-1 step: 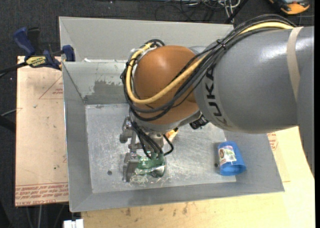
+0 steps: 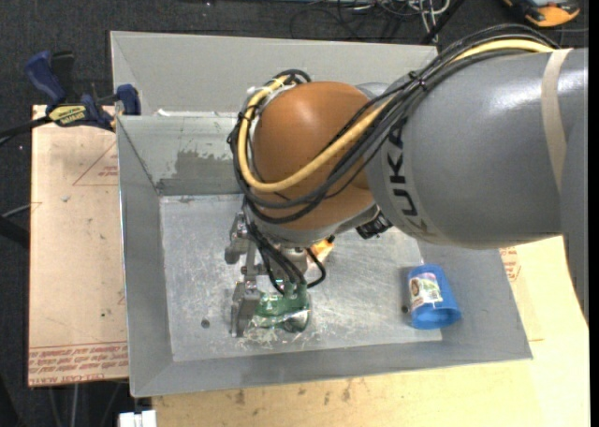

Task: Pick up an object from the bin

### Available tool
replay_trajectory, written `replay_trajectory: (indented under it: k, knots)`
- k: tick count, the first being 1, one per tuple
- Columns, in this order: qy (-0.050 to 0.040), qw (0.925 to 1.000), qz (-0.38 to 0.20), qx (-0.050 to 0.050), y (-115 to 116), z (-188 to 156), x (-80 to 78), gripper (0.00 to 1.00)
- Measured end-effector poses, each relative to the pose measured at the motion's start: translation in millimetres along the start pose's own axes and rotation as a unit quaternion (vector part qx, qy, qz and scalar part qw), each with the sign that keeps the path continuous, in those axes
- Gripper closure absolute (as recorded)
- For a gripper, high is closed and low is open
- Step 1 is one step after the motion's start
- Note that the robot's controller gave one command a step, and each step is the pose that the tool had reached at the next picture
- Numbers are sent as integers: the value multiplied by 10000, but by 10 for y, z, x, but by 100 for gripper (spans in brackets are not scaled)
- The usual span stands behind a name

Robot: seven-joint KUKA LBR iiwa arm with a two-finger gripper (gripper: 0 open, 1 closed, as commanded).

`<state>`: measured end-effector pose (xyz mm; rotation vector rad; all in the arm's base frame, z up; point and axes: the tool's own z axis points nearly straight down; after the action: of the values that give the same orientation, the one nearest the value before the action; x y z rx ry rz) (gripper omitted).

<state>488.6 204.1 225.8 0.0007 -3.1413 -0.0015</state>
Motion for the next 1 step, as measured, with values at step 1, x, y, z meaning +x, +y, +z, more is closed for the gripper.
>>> replay_trajectory:
  k: [1]
  knots:
    - [-44, 9985, -539, -22, -181, 220, -28, 0]
